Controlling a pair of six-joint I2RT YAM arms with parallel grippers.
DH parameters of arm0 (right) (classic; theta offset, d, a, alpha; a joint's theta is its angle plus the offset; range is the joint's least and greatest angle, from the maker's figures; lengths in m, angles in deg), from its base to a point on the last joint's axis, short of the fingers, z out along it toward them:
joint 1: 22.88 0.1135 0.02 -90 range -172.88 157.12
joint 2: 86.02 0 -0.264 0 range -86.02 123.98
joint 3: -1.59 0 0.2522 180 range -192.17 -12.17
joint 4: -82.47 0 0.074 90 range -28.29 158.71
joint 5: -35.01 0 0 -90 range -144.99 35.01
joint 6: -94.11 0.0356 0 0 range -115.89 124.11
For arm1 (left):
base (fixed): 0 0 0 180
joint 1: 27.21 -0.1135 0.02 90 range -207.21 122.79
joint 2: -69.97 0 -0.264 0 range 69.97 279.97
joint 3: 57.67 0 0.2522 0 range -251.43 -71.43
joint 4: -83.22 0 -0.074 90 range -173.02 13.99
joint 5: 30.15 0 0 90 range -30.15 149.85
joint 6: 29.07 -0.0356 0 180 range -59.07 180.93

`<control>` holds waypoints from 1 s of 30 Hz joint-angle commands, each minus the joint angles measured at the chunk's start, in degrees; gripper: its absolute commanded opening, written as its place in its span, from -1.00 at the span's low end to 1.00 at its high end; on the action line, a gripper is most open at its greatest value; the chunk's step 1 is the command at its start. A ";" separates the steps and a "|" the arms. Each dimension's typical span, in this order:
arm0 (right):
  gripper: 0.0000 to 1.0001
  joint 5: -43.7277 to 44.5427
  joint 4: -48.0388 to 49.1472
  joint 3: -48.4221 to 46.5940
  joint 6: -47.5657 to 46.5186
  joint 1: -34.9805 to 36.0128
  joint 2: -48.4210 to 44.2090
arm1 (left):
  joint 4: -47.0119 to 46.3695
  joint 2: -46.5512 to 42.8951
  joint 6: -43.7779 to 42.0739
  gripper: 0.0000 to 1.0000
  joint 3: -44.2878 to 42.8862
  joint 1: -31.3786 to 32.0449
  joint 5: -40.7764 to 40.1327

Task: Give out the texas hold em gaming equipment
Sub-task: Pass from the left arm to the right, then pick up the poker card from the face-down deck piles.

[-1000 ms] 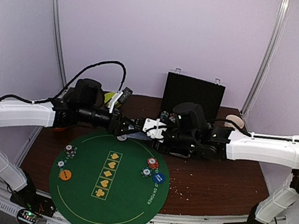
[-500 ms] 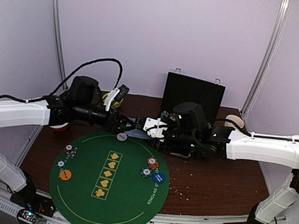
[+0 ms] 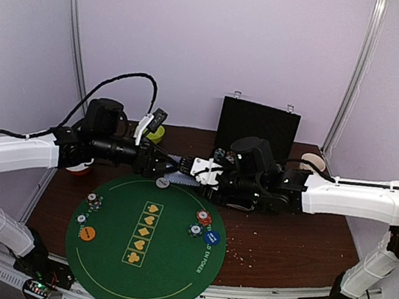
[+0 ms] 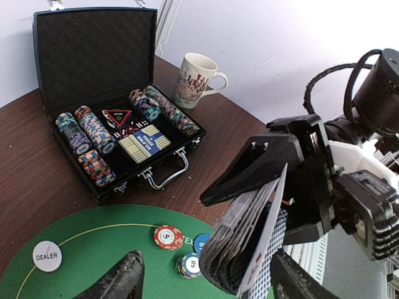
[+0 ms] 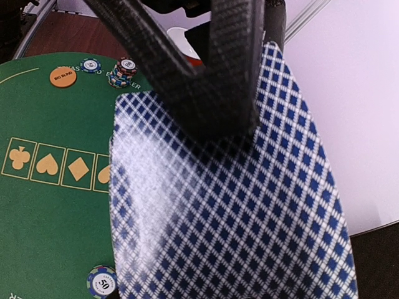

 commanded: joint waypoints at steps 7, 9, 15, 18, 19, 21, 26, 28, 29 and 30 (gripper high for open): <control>-0.06 -1.33 1.56 -1.02 1.45 -0.88 -0.70 | -0.32 -4.49 -1.41 0.17 1.98 -1.63 -0.29; -0.06 -1.46 1.50 -1.04 1.44 -0.93 -0.70 | -0.91 -5.09 -1.27 -0.01 2.59 -1.73 -0.13; -0.06 -1.73 1.65 -1.21 1.48 -0.98 -0.66 | -4.41 -3.51 0.44 -0.38 3.64 -1.66 5.53; -0.06 -1.85 1.50 -1.37 1.54 -0.94 -0.54 | -4.80 -3.14 0.54 -0.56 3.36 -1.67 5.94; -0.06 -1.82 1.43 -1.39 1.55 -0.95 -0.52 | -5.01 -3.19 0.58 -0.65 3.34 -1.70 6.16; -0.07 -1.70 1.22 -1.47 1.49 -1.00 -0.54 | -4.90 -3.40 0.33 -0.88 3.23 -1.71 6.18; -0.07 -1.22 0.87 -0.81 1.38 -1.32 -1.02 | -3.12 -4.86 0.10 -1.00 3.51 -1.98 4.07; -0.07 -1.13 0.78 -0.50 1.54 -1.58 -1.33 | -3.09 -5.41 0.22 -1.00 3.73 -2.18 4.67; -0.07 -1.11 0.78 -0.28 1.67 -1.74 -1.43 | -3.31 -5.77 0.26 -1.00 3.86 -2.25 5.15; -0.07 -1.19 0.73 -0.13 1.69 -1.79 -1.51 | -3.52 -5.90 0.33 -1.00 3.97 -2.25 5.80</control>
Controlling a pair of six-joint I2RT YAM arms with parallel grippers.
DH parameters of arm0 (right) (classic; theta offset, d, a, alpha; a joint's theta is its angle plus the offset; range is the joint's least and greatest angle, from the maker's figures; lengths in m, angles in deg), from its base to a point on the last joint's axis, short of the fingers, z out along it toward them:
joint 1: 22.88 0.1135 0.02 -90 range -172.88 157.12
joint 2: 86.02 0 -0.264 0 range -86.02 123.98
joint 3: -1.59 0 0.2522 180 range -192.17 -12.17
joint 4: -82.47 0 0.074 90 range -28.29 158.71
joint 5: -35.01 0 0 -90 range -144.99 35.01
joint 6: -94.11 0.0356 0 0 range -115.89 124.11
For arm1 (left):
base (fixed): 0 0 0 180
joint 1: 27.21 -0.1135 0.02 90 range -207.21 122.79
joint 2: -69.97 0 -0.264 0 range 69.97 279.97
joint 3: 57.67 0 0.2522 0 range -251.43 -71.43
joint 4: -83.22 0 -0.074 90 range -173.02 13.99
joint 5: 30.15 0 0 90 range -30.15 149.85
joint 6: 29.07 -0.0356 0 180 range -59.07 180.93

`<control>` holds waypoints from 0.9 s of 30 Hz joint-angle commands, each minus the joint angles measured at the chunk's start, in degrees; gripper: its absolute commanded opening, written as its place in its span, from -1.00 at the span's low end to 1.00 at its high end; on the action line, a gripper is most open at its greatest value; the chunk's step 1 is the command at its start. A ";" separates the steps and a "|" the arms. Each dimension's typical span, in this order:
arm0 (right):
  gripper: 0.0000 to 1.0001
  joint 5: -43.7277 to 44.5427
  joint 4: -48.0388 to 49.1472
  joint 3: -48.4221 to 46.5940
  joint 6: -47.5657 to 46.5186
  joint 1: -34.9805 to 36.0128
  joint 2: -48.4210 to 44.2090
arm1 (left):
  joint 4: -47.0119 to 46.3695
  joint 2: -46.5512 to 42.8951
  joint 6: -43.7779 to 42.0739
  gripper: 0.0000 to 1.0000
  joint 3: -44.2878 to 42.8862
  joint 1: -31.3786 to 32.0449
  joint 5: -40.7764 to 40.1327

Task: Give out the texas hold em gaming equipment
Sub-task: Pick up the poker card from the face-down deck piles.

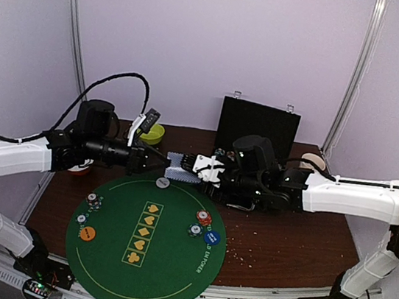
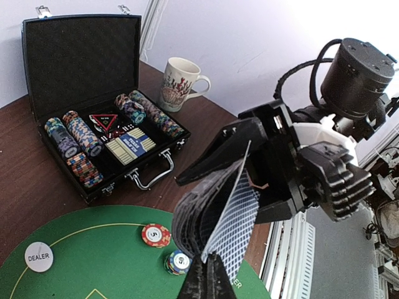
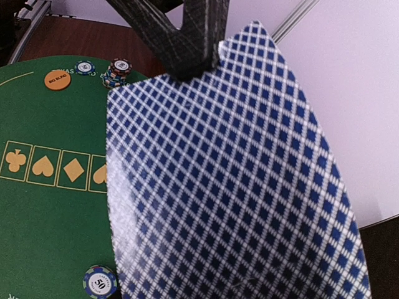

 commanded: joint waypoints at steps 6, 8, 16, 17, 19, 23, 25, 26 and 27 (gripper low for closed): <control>-0.07 -0.67 0.83 0.58 1.37 -1.62 -1.92 | -4.71 -3.93 0.62 -1.00 0.92 -0.72 1.92; -0.07 -0.76 0.95 0.71 1.68 -1.76 -2.01 | -5.46 -4.43 1.07 -1.00 1.32 -0.79 1.20; -0.07 -0.94 1.20 1.65 2.58 -2.94 -2.30 | -5.55 -7.59 2.80 -1.00 1.43 -2.11 -0.68; -0.07 -1.02 1.39 1.80 2.65 -3.06 -2.39 | -5.34 -7.81 3.03 -1.00 1.23 -2.30 -0.86; -0.07 -1.05 1.72 2.08 2.94 -3.45 -2.54 | -4.55 -7.87 3.37 -1.00 0.76 -2.54 -0.96; -0.07 -1.07 1.88 2.38 3.19 -4.00 -2.62 | -2.47 -8.16 4.16 -1.00 -0.07 -3.16 -0.47; -0.07 -0.92 1.43 2.50 3.23 -4.37 -2.98 | 0.27 -8.99 5.22 -1.00 -0.78 -4.79 0.68; -0.07 -0.78 1.21 2.61 3.25 -4.47 -3.31 | 2.86 -9.43 5.41 -1.00 -1.28 -6.14 1.29; -0.07 -0.77 0.85 2.83 3.19 -4.73 -3.67 | 6.97 -9.59 5.28 -1.00 -2.13 -7.60 1.86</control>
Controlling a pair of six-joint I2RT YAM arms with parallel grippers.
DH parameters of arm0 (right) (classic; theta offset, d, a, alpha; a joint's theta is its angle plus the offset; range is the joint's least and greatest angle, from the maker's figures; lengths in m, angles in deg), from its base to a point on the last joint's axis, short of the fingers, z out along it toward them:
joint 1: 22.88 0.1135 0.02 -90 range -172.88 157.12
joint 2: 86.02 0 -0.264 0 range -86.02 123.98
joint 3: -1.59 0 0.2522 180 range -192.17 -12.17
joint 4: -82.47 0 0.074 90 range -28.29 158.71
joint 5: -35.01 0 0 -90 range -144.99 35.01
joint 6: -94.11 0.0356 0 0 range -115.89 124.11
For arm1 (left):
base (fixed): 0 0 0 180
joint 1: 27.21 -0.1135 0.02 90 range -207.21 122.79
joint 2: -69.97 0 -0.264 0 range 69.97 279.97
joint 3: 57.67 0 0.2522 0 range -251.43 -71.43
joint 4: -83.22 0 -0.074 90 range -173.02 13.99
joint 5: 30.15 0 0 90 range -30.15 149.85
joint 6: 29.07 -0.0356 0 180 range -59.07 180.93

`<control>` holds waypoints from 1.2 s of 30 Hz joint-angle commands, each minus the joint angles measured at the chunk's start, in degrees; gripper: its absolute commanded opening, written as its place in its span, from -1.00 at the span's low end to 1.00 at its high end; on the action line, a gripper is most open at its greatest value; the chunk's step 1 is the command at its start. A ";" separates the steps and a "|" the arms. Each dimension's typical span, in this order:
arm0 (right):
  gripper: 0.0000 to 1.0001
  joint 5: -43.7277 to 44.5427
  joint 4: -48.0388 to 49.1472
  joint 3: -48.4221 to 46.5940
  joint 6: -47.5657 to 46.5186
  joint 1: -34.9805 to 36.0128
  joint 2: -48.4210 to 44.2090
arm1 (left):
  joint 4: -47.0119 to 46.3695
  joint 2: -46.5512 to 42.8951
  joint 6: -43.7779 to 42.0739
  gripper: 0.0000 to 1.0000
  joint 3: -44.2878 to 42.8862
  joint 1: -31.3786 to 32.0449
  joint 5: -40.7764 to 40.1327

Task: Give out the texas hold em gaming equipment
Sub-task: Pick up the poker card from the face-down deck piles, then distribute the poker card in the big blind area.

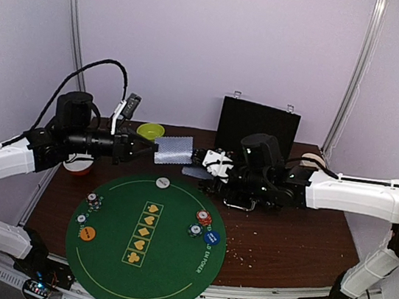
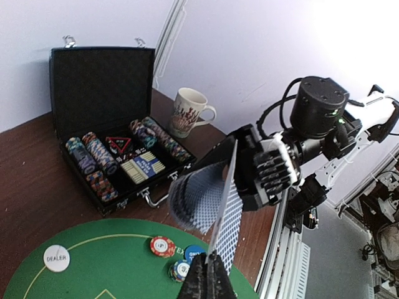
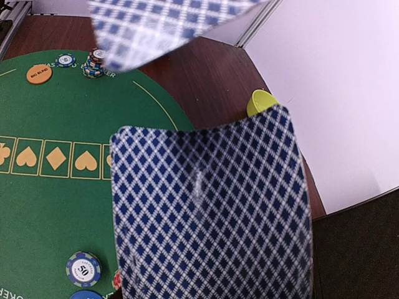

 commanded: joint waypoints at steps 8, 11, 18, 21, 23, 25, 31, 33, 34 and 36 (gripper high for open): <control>-0.07 0.04 -1.39 2.28 -0.82 -1.26 -5.48 | 42.81 -1.89 -0.60 -1.00 -5.40 -8.19 -4.72; -0.07 -0.99 -0.62 2.82 -1.24 -1.29 -5.97 | 39.67 -3.49 3.13 -1.00 -1.40 -9.72 -8.10; -0.07 -2.13 0.00 3.96 -1.84 -1.29 -6.63 | 21.20 1.37 7.43 -1.00 8.84 -15.77 -14.31; -0.07 -2.72 -0.40 4.75 -2.21 -1.36 -7.30 | 26.84 9.01 -1.03 -1.00 1.73 -17.73 -18.07; -0.07 -2.98 -0.89 4.96 -2.42 -1.41 -7.53 | 29.60 11.76 -5.94 -1.00 -1.62 -19.18 -20.19; -0.07 -3.11 -0.83 5.26 -2.55 -1.45 -7.66 | 31.48 13.85 -10.60 -1.00 -4.15 -20.80 -19.55; -0.07 -3.39 -0.26 5.35 -2.54 -1.61 -7.02 | 39.48 23.31 -22.27 -1.00 -9.12 -21.84 -17.54; -0.07 -3.38 -0.50 4.92 -2.45 -1.65 -6.88 | 39.26 23.79 -22.66 -1.00 -8.71 -22.24 -18.18; -0.07 -3.45 -0.60 4.87 -2.41 -1.68 -6.88 | 39.14 23.53 -22.87 -1.00 -8.60 -22.64 -18.04; -0.07 -3.77 -0.61 4.83 -2.34 -1.68 -6.96 | 39.37 23.60 -23.34 -1.00 -8.63 -23.77 -17.75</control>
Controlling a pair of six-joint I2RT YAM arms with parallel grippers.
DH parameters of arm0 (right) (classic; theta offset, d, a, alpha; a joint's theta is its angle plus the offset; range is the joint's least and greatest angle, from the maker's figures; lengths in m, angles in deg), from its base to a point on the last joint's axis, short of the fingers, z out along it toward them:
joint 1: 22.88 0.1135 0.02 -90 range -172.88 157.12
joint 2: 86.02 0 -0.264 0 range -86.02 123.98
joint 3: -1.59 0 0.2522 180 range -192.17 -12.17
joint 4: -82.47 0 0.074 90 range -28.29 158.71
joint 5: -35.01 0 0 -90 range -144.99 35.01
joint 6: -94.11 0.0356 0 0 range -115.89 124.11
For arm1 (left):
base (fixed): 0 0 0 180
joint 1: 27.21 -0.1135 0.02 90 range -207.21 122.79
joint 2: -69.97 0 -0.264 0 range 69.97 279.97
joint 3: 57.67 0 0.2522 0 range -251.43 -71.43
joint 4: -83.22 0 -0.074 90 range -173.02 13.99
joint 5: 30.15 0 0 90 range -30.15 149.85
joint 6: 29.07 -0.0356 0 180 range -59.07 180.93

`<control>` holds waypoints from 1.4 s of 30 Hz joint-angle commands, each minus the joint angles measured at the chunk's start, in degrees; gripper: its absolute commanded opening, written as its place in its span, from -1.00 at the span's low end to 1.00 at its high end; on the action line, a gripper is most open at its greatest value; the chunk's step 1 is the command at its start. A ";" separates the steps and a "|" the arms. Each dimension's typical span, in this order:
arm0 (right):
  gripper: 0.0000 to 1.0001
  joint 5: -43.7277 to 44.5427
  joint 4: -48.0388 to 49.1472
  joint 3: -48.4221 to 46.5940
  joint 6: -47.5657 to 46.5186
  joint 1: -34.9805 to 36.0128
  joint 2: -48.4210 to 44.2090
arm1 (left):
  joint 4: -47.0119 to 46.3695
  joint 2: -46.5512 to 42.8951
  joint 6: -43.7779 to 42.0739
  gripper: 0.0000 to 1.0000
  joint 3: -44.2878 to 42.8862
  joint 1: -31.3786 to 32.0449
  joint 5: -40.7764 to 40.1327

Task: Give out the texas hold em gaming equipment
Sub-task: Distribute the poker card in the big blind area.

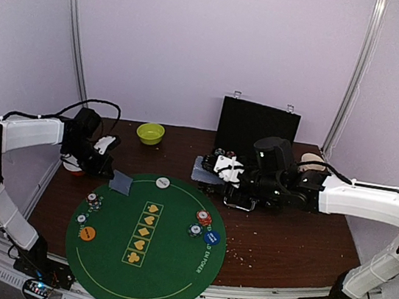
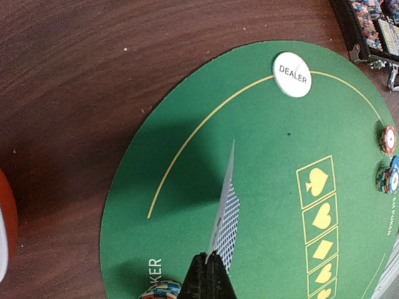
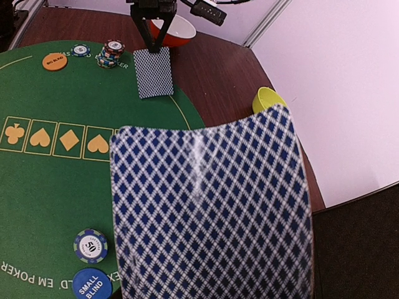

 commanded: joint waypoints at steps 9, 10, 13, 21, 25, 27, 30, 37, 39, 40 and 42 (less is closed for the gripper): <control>-0.07 -1.13 0.40 0.32 -0.04 -0.33 -1.42 | 4.15 7.65 -6.60 -1.00 -2.16 -2.53 -2.61; -0.07 -1.11 0.45 0.50 0.00 -0.33 -1.59 | 4.38 8.28 -6.65 -1.00 -2.72 -2.52 -4.13; -0.07 -1.17 0.50 0.72 0.13 -0.35 -1.74 | 4.98 10.71 -6.49 -1.00 -4.35 -2.56 -10.36; -0.06 -0.68 0.98 1.42 0.81 -0.33 -1.99 | 1.82 12.99 -8.01 -1.00 -5.09 -2.45 -14.10; -0.06 -0.72 1.16 1.61 1.17 -0.29 -2.16 | 1.76 13.73 -9.44 -1.00 -5.47 -2.19 -15.21; -0.06 -0.74 1.21 1.65 1.34 -0.33 -2.22 | 1.75 14.10 -9.55 -1.00 -5.43 -2.04 -15.70; -0.06 -0.85 0.91 1.61 1.42 -0.31 -2.27 | 1.81 14.55 -9.43 -1.00 -5.53 -1.91 -16.24; -0.05 -1.41 -0.49 1.06 1.63 -0.35 -2.59 | 4.09 10.76 -8.36 -0.24 -9.14 -1.95 -20.11; -0.05 -1.83 -0.70 0.87 1.59 -0.33 -2.77 | 4.78 8.62 -8.34 -0.19 -11.50 -1.87 -18.74; -0.05 -1.87 -0.83 0.70 1.44 -0.31 -2.79 | 4.93 7.35 -8.12 -0.16 -12.82 -1.84 -17.99; -0.05 -1.74 -1.26 0.28 1.15 -0.35 -2.63 | 3.87 3.82 -7.29 -0.14 -14.63 -1.50 -12.95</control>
